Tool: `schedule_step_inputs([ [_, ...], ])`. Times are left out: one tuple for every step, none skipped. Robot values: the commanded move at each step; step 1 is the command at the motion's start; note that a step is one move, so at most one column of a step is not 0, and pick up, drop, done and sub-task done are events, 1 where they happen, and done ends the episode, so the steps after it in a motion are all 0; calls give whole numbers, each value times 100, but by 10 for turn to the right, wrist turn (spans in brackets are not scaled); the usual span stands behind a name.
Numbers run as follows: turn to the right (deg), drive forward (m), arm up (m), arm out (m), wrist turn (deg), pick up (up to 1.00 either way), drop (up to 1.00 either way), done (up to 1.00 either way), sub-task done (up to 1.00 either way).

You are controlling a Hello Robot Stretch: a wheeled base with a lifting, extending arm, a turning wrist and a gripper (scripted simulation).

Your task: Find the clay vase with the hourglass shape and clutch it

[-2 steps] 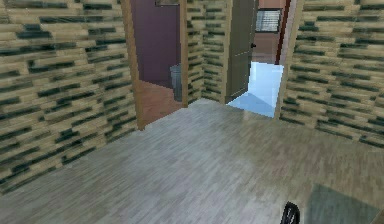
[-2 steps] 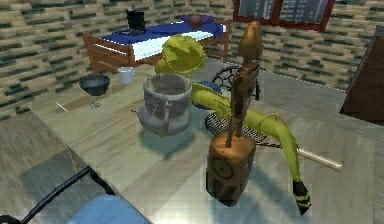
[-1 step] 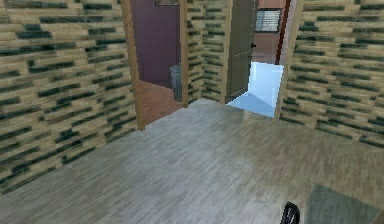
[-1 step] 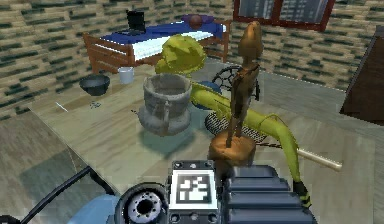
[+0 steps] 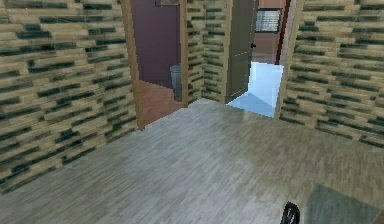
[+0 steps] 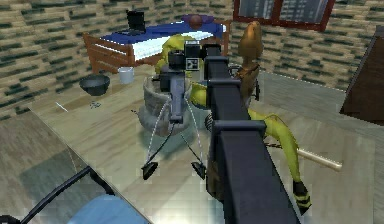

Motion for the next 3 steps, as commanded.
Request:
schedule_step_inputs([
  [0,0,0,0,450,0,0,0,0],
  [0,0,0,0,450,0,0,0,0],
  [0,0,0,0,450,0,0,0,0],
])
